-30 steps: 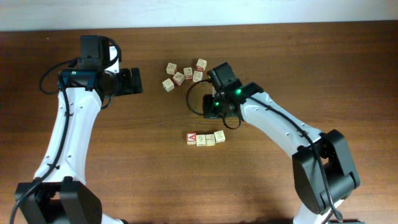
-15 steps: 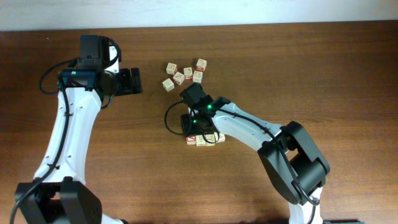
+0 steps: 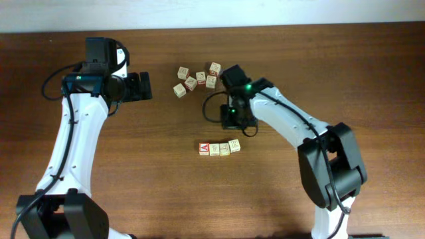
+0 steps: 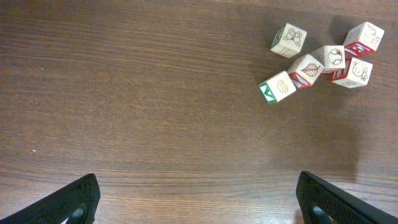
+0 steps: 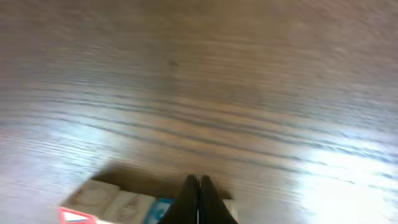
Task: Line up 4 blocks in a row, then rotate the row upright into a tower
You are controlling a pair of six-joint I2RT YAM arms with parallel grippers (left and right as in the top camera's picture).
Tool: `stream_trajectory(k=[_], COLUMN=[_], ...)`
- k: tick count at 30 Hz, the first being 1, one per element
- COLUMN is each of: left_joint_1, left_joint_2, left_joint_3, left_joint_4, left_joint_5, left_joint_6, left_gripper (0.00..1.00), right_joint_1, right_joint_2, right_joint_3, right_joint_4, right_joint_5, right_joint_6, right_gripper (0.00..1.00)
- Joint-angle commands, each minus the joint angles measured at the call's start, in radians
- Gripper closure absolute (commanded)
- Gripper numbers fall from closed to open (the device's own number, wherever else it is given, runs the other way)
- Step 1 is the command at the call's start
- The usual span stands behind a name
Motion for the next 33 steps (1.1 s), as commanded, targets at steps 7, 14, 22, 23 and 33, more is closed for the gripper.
stream_trajectory(k=[7, 14, 22, 23, 33], left_joint_1=[0.002, 0.002, 0.002, 0.002, 0.002], left_joint_2=[-0.004, -0.004, -0.004, -0.004, -0.004], left_joint_3=[0.008, 0.008, 0.008, 0.008, 0.008], left_joint_4=[-0.001, -0.001, -0.001, -0.001, -0.001], left_joint_5=[-0.007, -0.007, -0.007, -0.007, -0.007], left_joint_6=[-0.010, -0.010, -0.009, -0.010, -0.009], left_gripper=[0.01, 0.01, 0.01, 0.01, 0.01], right_joint_1=[0.008, 0.008, 0.029, 0.006, -0.011], right_joint_2=[-0.032, -0.032, -0.032, -0.032, -0.066], right_joint_3=[-0.170, -0.167, -0.163, -0.135, -0.179], right_joint_4=[0.084, 0.139, 0.166, 0.160, 0.031], right_joint_5=[0.016, -0.040, -0.059, -0.060, -0.086], right_joint_6=[0.032, -0.097, -0.129, -0.129, -0.042], right_gripper=[0.96, 0.96, 0.96, 0.96, 0.96])
